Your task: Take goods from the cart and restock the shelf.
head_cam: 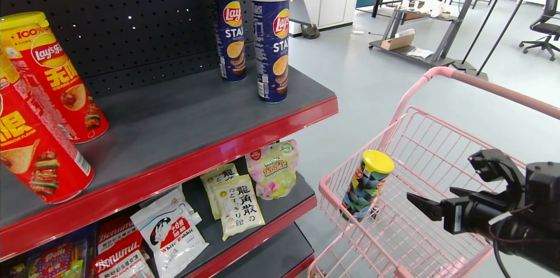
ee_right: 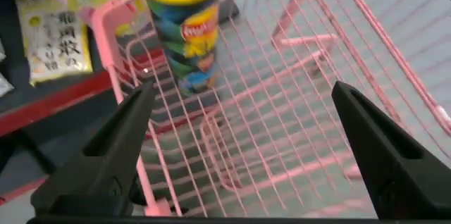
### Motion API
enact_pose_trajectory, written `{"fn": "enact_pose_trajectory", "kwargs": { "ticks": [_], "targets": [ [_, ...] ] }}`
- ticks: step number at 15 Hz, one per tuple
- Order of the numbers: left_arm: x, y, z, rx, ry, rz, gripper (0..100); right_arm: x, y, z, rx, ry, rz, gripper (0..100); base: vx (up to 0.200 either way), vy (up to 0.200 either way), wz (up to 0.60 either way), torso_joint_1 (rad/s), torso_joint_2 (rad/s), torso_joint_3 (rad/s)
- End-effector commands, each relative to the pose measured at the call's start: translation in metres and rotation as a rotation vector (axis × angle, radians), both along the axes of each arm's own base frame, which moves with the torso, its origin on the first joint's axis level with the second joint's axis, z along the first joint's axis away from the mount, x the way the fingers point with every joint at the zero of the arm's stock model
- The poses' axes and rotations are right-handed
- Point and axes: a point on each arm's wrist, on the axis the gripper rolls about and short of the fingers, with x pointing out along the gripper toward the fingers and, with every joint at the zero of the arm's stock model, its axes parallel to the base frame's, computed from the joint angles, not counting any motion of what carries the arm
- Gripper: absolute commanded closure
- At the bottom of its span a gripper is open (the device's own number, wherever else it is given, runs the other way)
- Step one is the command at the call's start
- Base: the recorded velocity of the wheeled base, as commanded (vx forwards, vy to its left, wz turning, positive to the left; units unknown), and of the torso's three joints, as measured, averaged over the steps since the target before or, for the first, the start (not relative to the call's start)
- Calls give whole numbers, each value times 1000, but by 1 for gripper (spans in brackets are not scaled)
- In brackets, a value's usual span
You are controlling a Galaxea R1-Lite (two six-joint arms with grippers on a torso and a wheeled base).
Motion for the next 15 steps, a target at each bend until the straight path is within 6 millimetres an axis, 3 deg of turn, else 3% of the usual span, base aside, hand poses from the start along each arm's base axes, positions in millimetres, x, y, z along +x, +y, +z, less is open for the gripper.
{"fn": "enact_pose_trajectory", "kwargs": {
  "ticks": [1,8,15],
  "targets": [
    [9,-2,0,11,47,5,0,18,19,-30,-12,88,58,0,0,0,0,0,0,0],
    [14,-3,-1,19,79,0,0,58,37,-59,-4,44,71,0,0,0,0,0,0,0],
    [16,-4,-1,21,86,0,0,87,46,-69,13,-13,72,0,0,0,0,0,0,0]
  ]
}}
